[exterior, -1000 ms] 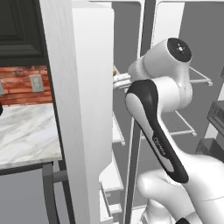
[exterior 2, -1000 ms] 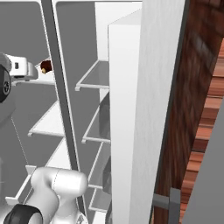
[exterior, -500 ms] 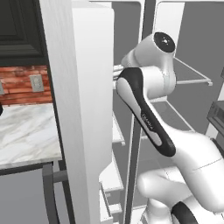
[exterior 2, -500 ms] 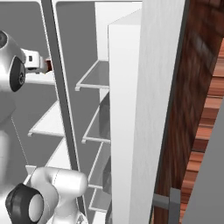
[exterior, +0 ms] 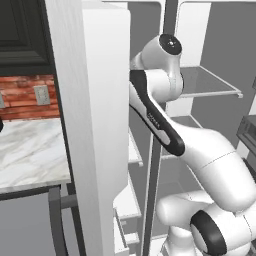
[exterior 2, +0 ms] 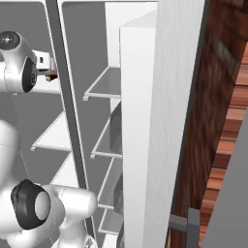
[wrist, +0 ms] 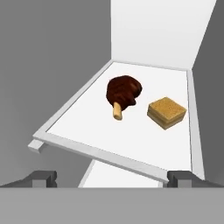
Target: Pick up the frozen steak from the freezer, place it on any shelf in the fridge, and close the fridge and freezer doors when done.
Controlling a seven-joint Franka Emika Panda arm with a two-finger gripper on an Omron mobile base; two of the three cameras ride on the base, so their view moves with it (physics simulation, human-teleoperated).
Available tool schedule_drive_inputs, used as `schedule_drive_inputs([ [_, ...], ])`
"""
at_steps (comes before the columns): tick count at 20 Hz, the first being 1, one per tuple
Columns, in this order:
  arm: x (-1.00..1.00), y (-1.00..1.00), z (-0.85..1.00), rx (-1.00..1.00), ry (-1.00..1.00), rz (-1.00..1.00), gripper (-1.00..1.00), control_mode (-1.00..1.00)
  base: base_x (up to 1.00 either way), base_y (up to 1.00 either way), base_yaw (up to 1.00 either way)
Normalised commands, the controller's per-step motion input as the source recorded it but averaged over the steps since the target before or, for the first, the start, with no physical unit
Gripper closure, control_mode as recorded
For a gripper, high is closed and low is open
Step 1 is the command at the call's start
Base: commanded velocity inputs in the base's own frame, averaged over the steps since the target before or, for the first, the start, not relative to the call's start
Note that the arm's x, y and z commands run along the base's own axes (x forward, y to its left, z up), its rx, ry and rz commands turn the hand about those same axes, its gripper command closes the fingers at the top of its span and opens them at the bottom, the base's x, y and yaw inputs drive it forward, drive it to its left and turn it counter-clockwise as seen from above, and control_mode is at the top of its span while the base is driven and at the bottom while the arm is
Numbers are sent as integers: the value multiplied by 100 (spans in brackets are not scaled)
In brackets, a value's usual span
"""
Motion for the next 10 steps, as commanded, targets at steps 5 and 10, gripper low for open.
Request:
schedule_drive_inputs([
  [5,44,12,-7,0,0,0,-100,-100,0,0,0],
  [10,48,19,-11,-2,1,0,-100,-100,0,0,0],
])
